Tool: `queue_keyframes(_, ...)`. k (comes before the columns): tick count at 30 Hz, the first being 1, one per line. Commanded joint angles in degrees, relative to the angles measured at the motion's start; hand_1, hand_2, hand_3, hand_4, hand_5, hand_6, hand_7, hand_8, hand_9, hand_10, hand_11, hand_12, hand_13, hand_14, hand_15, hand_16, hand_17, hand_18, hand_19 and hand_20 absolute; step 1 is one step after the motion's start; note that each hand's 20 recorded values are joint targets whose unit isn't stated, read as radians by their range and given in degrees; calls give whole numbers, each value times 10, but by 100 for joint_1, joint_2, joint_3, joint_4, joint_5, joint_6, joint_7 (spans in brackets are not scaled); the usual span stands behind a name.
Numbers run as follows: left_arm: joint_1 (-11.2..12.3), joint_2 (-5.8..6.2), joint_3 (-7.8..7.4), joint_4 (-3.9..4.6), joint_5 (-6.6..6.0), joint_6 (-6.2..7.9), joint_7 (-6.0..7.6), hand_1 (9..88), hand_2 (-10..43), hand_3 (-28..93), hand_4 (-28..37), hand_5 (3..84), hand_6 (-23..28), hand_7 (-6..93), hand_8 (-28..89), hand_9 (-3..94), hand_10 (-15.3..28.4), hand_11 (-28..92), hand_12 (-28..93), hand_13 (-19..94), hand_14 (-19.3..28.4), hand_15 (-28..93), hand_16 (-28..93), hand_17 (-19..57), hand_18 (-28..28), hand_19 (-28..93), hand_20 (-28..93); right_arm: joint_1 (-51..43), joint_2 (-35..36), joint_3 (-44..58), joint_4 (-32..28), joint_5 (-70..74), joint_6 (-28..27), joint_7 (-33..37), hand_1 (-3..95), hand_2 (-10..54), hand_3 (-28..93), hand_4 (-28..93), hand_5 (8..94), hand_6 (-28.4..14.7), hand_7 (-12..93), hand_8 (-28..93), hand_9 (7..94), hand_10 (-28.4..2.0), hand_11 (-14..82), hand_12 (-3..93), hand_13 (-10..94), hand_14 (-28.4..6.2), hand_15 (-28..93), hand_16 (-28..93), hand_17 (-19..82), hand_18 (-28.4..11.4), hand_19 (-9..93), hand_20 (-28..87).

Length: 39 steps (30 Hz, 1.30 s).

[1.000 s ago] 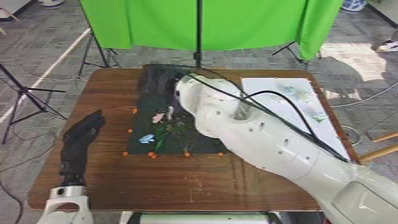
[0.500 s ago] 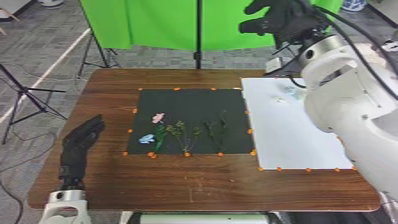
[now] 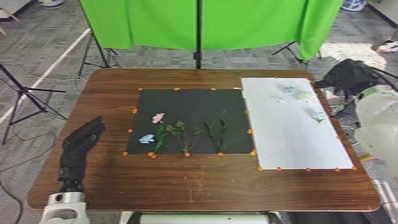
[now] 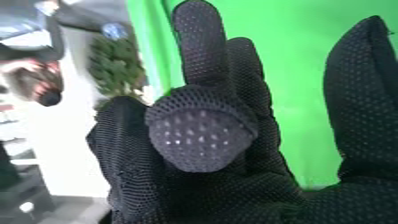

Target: Arrange flowers

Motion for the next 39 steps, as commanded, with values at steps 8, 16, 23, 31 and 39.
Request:
queue_keyframes(8,87,-246,149,100,32,-83,-41,275,-95,618,-161,465,43,128,-46,419,133,180,153,331,176,168,43,87,199,171,216,-111,-383,-352,650,77,120,164,351,-95,617,-141,599,16,148,-89,853,-123,187,221,937,-17,585,330,634,-169,932,624)
queue_keyframes(16,63,-273,172,119,38,-119,-53,276,-95,620,-158,465,43,130,-47,420,133,182,153,331,176,169,42,87,195,168,217,-80,-612,-599,1089,-108,-3,296,361,-95,631,-148,595,22,156,-92,846,-119,189,220,937,-16,592,323,636,-167,932,625)
queue_keyframes(23,48,-283,160,134,32,-123,-65,276,-95,623,-158,466,43,130,-47,420,133,182,152,331,177,168,42,86,194,167,218,-313,-676,-536,1256,-261,-23,382,384,-95,635,-155,594,28,165,-97,845,-117,188,219,937,-14,595,318,639,-163,932,623)
queue_keyframes(31,58,-294,159,127,30,-125,-58,281,-95,621,-159,466,44,129,-47,420,133,181,152,330,177,169,43,85,191,165,218,-568,-682,-597,1353,-217,1056,478,552,-95,559,-173,694,1,207,52,868,-91,107,324,937,-3,619,304,646,-154,932,628)
queue_keyframes(39,48,-289,156,132,-10,-89,-48,279,-95,624,-158,469,46,128,-47,422,133,182,152,331,176,169,42,85,187,162,219,-668,-600,-500,1159,145,1248,139,603,-95,551,-170,788,4,248,67,912,-102,101,336,937,0,644,304,657,-149,932,651)
